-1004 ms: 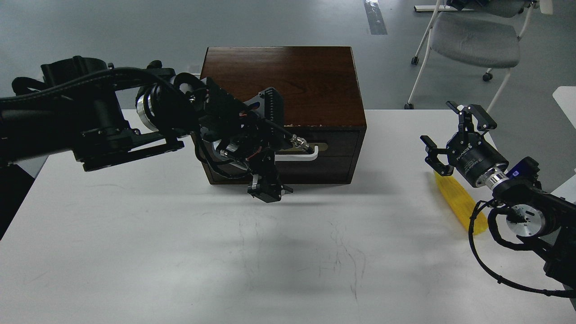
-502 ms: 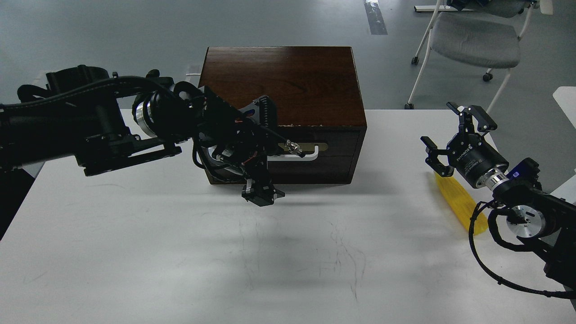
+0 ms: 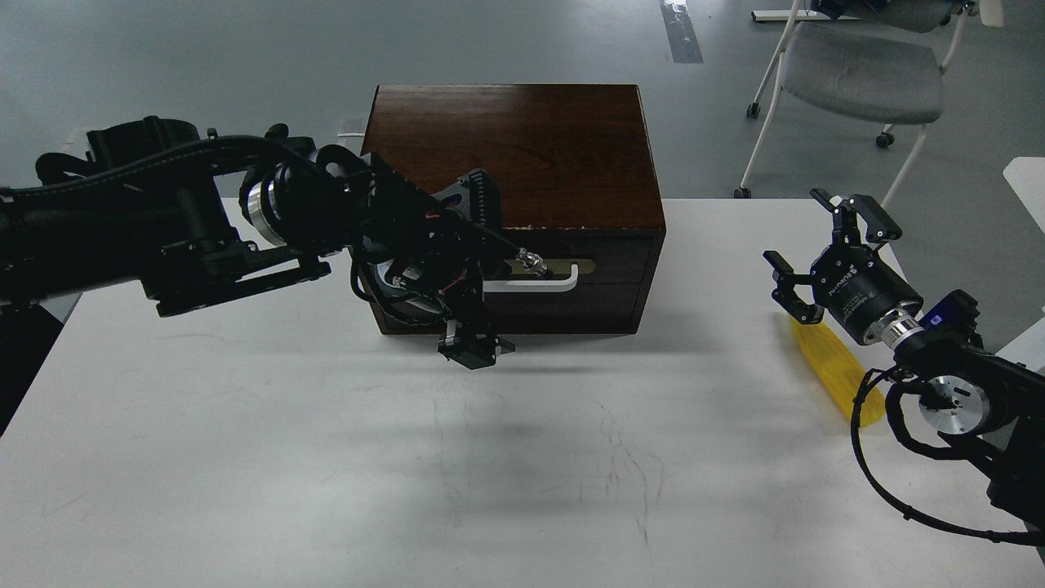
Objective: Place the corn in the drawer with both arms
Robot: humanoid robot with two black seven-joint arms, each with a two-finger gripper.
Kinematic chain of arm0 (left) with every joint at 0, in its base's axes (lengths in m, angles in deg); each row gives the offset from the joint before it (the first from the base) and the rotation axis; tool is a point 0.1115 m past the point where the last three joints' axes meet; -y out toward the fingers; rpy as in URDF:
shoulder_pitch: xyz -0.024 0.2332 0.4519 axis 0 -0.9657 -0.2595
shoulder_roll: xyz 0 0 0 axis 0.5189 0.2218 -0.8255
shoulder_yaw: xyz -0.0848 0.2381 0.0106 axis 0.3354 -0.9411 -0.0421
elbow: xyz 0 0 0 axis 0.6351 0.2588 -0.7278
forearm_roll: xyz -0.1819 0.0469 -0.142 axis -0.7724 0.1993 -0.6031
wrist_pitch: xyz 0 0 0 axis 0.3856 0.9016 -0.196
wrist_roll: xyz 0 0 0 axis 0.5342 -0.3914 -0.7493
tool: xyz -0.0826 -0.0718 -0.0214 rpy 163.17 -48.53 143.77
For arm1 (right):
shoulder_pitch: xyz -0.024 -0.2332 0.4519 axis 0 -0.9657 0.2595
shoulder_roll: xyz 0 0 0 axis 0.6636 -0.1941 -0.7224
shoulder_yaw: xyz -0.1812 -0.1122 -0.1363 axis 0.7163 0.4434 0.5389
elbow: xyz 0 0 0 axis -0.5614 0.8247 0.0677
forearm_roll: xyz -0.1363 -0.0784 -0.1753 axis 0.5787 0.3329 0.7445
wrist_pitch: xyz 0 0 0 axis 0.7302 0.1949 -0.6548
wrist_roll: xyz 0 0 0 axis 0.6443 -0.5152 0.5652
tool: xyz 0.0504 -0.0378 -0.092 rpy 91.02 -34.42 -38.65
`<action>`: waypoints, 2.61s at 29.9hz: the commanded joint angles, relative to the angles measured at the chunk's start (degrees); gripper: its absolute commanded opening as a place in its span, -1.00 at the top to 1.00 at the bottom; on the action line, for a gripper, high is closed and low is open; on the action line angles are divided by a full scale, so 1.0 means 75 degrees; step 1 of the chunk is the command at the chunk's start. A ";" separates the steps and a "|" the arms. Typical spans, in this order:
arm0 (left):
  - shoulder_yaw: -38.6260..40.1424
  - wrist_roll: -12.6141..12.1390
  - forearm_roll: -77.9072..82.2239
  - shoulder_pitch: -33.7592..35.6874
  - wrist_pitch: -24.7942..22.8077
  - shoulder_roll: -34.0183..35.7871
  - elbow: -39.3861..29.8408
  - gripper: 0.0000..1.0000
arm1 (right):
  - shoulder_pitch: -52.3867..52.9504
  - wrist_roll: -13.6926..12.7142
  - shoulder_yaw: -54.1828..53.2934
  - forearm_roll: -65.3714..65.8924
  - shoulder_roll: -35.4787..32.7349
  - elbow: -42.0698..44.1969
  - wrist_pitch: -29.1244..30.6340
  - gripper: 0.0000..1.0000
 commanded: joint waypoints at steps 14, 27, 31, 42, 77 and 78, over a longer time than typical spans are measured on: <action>-0.0313 0.0000 0.0000 -0.0071 0.0000 -0.0046 -0.0069 -0.96 | -0.0046 0.0000 0.0000 0.0000 0.0000 0.0000 0.0000 -1.00; -0.0407 0.0000 0.0000 0.0140 0.0000 -0.0187 -0.0420 -0.96 | -0.0070 0.0000 0.0000 0.0000 -0.0012 0.0023 0.0000 -1.00; -0.0407 0.0000 0.0000 0.0187 0.0000 -0.0163 -0.0713 -0.96 | -0.0070 0.0000 -0.0011 0.0000 0.0000 0.0047 0.0000 -1.00; -0.0477 0.0000 0.0000 0.0176 0.0000 0.0281 -0.1405 -0.96 | -0.0082 0.0000 0.0000 0.0000 0.0000 0.0047 0.0000 -1.00; -0.0419 0.0000 0.0000 0.0105 0.0000 0.0762 -0.2870 -0.96 | -0.0082 0.0000 -0.0011 0.0000 0.0000 0.0059 -0.0011 -1.00; -0.0419 0.0000 0.0000 0.0105 0.0000 0.0774 -0.2858 -0.96 | -0.0082 0.0000 -0.0011 0.0000 0.0000 0.0059 -0.0011 -1.00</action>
